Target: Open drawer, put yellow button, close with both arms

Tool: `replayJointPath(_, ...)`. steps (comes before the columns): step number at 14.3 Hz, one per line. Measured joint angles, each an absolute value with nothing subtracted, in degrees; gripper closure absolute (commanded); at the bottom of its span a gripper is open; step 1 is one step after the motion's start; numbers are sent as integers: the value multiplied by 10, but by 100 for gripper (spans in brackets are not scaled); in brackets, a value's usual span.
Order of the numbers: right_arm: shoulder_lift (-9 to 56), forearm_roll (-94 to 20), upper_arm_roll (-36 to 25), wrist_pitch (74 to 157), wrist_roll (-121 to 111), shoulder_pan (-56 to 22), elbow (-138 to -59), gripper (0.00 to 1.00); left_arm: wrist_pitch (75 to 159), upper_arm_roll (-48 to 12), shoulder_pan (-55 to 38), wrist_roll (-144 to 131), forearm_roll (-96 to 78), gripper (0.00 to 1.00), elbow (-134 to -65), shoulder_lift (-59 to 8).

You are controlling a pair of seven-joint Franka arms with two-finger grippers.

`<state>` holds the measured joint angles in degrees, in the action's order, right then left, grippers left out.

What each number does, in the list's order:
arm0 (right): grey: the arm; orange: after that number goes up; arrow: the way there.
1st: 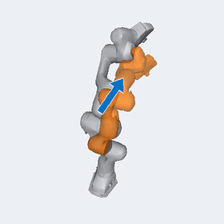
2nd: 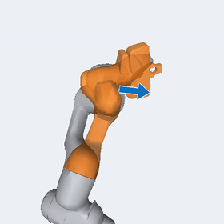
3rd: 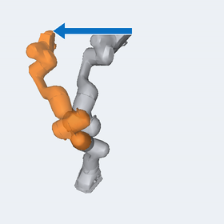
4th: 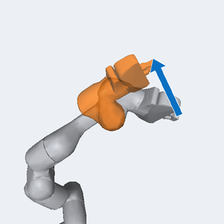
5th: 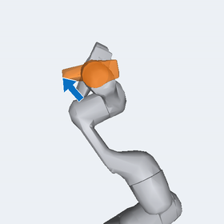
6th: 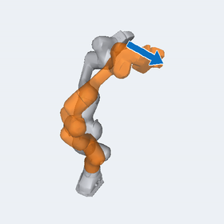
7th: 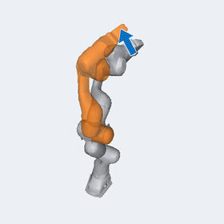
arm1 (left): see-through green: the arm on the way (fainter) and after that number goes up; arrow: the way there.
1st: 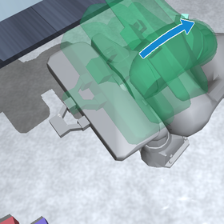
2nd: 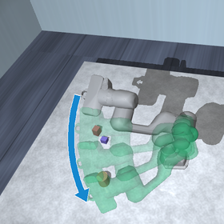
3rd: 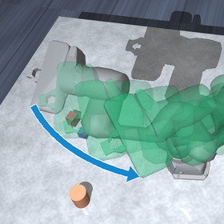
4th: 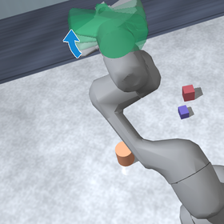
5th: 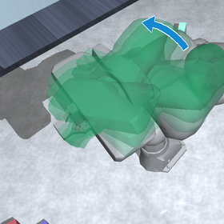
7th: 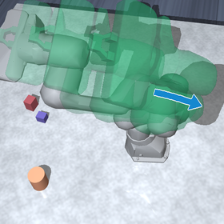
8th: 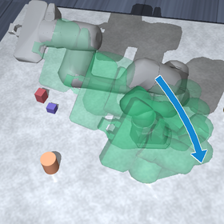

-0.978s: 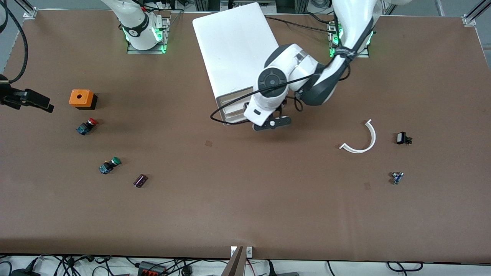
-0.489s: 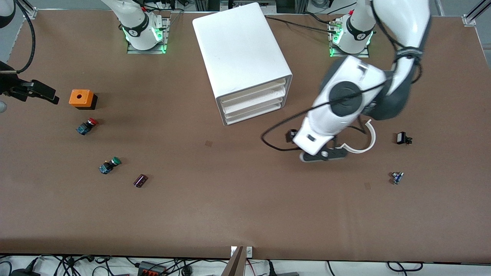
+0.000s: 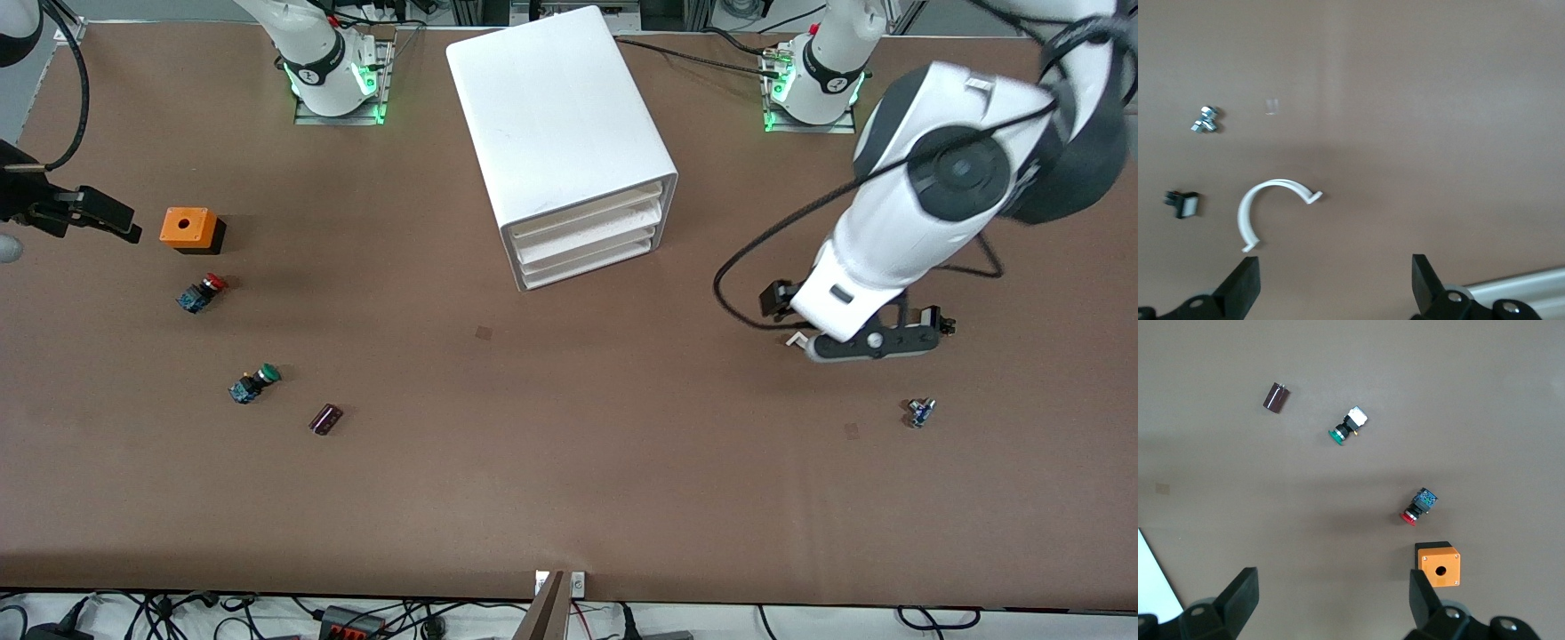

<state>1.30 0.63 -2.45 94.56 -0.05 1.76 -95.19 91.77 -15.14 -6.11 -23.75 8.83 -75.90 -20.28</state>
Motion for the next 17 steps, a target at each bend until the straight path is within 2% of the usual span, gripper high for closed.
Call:
replayJointPath(3, 13, 6, -24, 946, 0, 18, -952, 0, 904, -143, -20, -142, 65, 0, -786, -147)
replayJointPath(9, 13, 6, -24, 945, -1, 17, -952, 0, 902, -59, 17, -3, 3, 0, -913, -14)
replayJointPath(12, 13, 6, -24, 945, -1, 14, -952, 0, 916, -28, 17, 47, 1, 0, -944, 2)
replayJointPath(17, 12, 6, -24, 949, -1, 13, -952, 0, 990, -28, 4, 52, 1, 0, -993, 15)
